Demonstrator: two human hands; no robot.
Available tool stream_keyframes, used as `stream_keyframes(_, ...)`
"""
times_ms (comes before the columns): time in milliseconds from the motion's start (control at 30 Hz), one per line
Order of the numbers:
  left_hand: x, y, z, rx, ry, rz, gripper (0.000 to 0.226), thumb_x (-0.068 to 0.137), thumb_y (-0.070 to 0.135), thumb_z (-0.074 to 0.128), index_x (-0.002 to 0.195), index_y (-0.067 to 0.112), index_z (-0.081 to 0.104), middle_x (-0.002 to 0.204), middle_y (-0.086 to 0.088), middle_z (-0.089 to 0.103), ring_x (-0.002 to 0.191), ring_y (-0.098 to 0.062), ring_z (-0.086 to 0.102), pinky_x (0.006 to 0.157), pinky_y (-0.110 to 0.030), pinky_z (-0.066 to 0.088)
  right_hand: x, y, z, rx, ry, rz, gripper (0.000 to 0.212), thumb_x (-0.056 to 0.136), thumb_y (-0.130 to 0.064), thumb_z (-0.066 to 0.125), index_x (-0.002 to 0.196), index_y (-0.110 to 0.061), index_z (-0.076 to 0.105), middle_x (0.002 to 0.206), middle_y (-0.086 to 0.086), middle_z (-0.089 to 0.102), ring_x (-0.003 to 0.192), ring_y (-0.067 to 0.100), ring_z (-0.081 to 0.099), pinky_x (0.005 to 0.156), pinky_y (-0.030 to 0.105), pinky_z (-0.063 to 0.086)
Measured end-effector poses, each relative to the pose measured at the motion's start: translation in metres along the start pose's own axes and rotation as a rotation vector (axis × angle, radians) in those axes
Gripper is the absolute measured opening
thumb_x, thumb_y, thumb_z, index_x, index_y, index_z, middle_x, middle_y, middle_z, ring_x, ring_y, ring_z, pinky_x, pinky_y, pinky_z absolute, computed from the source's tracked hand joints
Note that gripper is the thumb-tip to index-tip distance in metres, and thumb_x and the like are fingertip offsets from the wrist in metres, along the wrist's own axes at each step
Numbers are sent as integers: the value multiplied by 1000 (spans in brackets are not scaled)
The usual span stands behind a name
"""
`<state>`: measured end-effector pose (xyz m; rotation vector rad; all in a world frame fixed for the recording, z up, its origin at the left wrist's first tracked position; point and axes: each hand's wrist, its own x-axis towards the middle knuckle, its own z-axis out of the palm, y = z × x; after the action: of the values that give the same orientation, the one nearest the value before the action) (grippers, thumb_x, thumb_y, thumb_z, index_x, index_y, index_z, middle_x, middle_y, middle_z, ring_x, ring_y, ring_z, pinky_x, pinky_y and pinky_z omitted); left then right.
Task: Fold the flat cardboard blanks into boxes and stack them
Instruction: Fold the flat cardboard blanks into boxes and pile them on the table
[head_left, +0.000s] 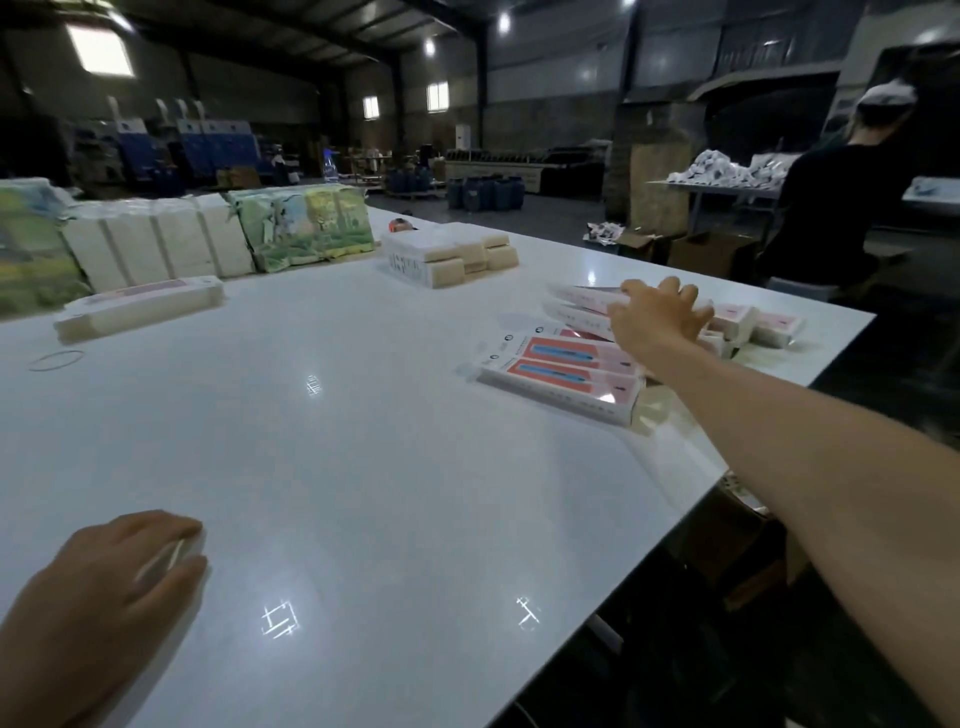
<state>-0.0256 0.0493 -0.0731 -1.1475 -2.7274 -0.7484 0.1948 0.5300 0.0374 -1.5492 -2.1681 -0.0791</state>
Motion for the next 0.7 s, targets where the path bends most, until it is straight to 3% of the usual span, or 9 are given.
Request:
stream_keyframes(133, -1, 20, -8, 74, 46, 44, 61, 69, 63, 39, 100, 21, 69, 105, -1, 67, 100, -31, 59, 85, -53, 48, -19, -34, -26, 196, 54, -51, 51, 94, -38, 48, 142, -23, 37, 152, 12, 23, 138, 32, 20, 109, 55, 20)
stream_keyframes(300, -12, 45, -17, 53, 90, 83, 52, 73, 51, 39, 98, 17, 69, 103, 3, 67, 101, -27, 58, 88, -47, 45, -111, -127, -58, 588, 172, -556, 36, 92, -28, 50, 126, -20, 57, 133, 6, 52, 124, 27, 40, 101, 45, 30)
stream_keyframes(367, -17, 50, -18, 41, 121, 67, 39, 75, 40, 45, 97, 17, 68, 101, 5, 66, 99, -24, 57, 85, -42, 45, -162, -160, -59, 664, 77, -757, 30, 91, -27, 52, 118, -21, 65, 126, 4, 59, 119, 27, 45, 97, 42, 31)
stream_keyframes(467, -20, 55, -19, 11, 158, 92, 34, 76, 33, 46, 88, 11, 69, 91, 1, 67, 87, -22, 59, 77, -38, 47, -232, -200, -42, 557, -152, -984, 31, 95, -27, 45, 118, -22, 64, 126, 6, 58, 117, 29, 46, 94, 41, 34)
stream_keyframes(600, -21, 55, -23, -64, 74, 113, 30, 77, 36, 37, 69, 15, 58, 71, 6, 59, 71, -13, 55, 64, -40, 46, -287, -221, -12, 424, -452, -1056, 35, 96, -23, 39, 126, -21, 56, 130, 7, 53, 120, 29, 42, 96, 41, 35)
stream_keyframes(700, -25, 57, -21, -27, 104, 119, 22, 84, 23, 44, 71, 14, 59, 72, 7, 59, 70, -11, 53, 62, -34, 43, -293, -221, -3, 382, -455, -1112, 33, 94, -20, 39, 120, -19, 58, 125, 5, 53, 116, 28, 44, 94, 38, 36)
